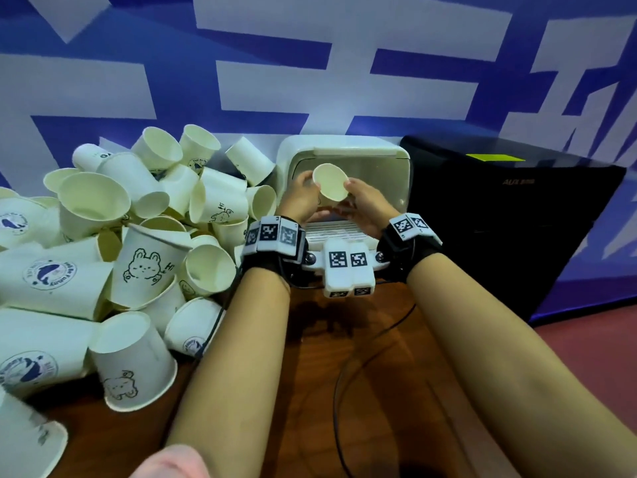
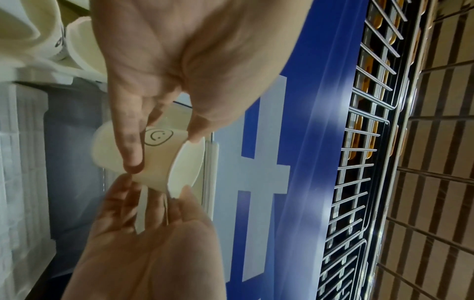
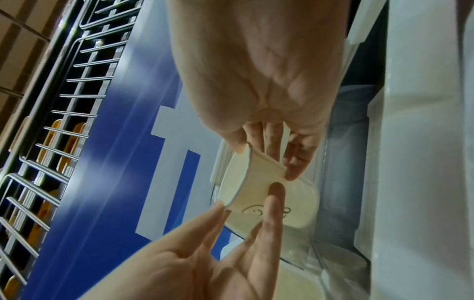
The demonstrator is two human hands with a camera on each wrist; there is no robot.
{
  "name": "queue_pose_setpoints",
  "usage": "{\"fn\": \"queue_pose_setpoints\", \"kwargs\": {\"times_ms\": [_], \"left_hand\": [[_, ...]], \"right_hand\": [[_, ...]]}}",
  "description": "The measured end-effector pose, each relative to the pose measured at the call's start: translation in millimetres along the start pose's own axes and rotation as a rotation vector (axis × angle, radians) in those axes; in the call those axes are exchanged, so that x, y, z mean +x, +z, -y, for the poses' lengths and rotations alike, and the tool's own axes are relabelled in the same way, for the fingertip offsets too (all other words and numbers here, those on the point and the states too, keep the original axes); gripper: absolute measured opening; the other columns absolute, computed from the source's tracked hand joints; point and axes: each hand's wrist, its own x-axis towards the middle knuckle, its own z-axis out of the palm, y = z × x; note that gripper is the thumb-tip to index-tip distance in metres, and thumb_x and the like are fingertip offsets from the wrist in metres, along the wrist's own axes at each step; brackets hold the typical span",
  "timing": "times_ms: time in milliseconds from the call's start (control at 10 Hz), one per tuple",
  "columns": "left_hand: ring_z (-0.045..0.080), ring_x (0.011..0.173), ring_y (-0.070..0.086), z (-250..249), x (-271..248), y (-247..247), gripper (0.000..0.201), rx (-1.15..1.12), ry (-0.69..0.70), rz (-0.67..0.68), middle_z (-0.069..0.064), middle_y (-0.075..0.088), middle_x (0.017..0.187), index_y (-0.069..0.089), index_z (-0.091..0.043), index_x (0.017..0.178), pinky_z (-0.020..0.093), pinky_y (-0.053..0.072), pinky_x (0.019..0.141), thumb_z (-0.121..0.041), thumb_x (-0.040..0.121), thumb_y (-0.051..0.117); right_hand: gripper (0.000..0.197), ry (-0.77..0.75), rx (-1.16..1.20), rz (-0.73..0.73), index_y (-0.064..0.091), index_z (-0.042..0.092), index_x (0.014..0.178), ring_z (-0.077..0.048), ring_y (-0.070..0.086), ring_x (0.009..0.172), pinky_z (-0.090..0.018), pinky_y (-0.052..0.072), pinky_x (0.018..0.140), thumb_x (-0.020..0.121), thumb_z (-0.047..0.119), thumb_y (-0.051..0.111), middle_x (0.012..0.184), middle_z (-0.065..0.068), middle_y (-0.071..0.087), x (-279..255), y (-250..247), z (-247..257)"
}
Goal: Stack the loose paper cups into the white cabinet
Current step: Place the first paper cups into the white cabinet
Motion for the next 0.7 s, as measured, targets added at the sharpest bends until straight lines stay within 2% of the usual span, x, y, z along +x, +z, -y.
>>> {"fn": "queue_pose_setpoints", "kwargs": {"times_ms": [100, 200, 300, 400, 500, 600, 700], "left_hand": [[0.036, 0.116, 0.056, 9.3, 15.9, -6.2, 0.041, 0.009, -0.014, -0.004, 0.011, 0.036, 0.145, 0.036, -0.02, 0.14, 0.04, 0.056, 0.086, -0.011, 0.101, 0.041], [0.034, 0.117, 0.056, 16.3, 26.4, -9.9, 0.045, -0.014, -0.051, 0.026, 0.011, 0.036, 0.146, 0.032, -0.018, 0.143, 0.042, 0.054, 0.092, -0.008, 0.1, 0.042], [0.031, 0.111, 0.061, 18.4, 32.2, -10.6, 0.044, 0.028, -0.053, 0.051, 0.011, 0.046, 0.139, 0.032, -0.017, 0.144, 0.04, 0.053, 0.092, -0.013, 0.101, 0.041], [0.029, 0.108, 0.061, 19.2, 36.7, -7.5, 0.041, 0.087, -0.06, 0.047, 0.009, 0.053, 0.13, 0.035, -0.019, 0.141, 0.041, 0.052, 0.092, -0.015, 0.101, 0.041], [0.028, 0.109, 0.06, 24.8, 42.7, -4.3, 0.045, 0.115, -0.112, -0.005, 0.009, 0.052, 0.13, 0.032, -0.015, 0.142, 0.042, 0.05, 0.096, -0.021, 0.099, 0.044], [0.025, 0.098, 0.06, 28.2, 45.7, -2.4, 0.048, 0.116, -0.162, -0.025, 0.012, 0.053, 0.117, 0.031, -0.007, 0.141, 0.037, 0.051, 0.09, -0.024, 0.098, 0.046], [0.023, 0.084, 0.056, 27.3, 42.7, 0.8, 0.042, 0.079, -0.191, -0.04, 0.01, 0.053, 0.101, 0.037, -0.004, 0.136, 0.032, 0.049, 0.075, -0.022, 0.099, 0.045]], "right_hand": [[0.043, 0.034, 0.051, 0.019, 0.032, -0.009, 0.141, -0.039, 0.028, 0.142, -0.046, 0.026, 0.118, 0.104, 0.011, 0.035, 0.152, -0.028, 0.028, 25.9, -0.1, -7.5], [0.043, 0.064, 0.07, 0.051, 0.033, -0.008, 0.141, -0.036, 0.035, 0.139, -0.046, 0.027, 0.117, 0.104, 0.012, 0.038, 0.152, -0.027, 0.029, 51.4, -2.9, -13.0], [0.043, 0.094, 0.059, 0.067, 0.035, -0.005, 0.142, -0.025, 0.042, 0.114, -0.046, 0.028, 0.117, 0.104, 0.015, 0.039, 0.135, -0.016, 0.053, 69.3, -6.5, -16.6], [0.021, 0.136, 0.063, 0.102, 0.054, 0.005, 0.112, -0.023, 0.041, 0.11, -0.045, 0.029, 0.117, 0.103, 0.019, 0.04, 0.09, -0.005, 0.051, 90.7, -12.6, -19.7], [0.019, 0.228, 0.101, 0.091, 0.053, 0.008, 0.091, -0.026, 0.046, 0.111, -0.045, 0.033, 0.115, 0.101, 0.022, 0.044, 0.09, -0.008, 0.053, 121.4, -19.9, -27.8], [0.019, 0.232, 0.058, 0.103, 0.054, 0.008, 0.093, -0.025, 0.047, 0.112, -0.044, 0.034, 0.114, 0.1, 0.024, 0.047, 0.092, -0.008, 0.054, 121.5, -17.5, -28.8], [0.02, 0.227, 0.014, 0.11, 0.053, 0.009, 0.092, -0.024, 0.047, 0.11, -0.043, 0.034, 0.114, 0.101, 0.025, 0.045, 0.09, -0.006, 0.053, 117.6, -15.5, -26.5]]}}
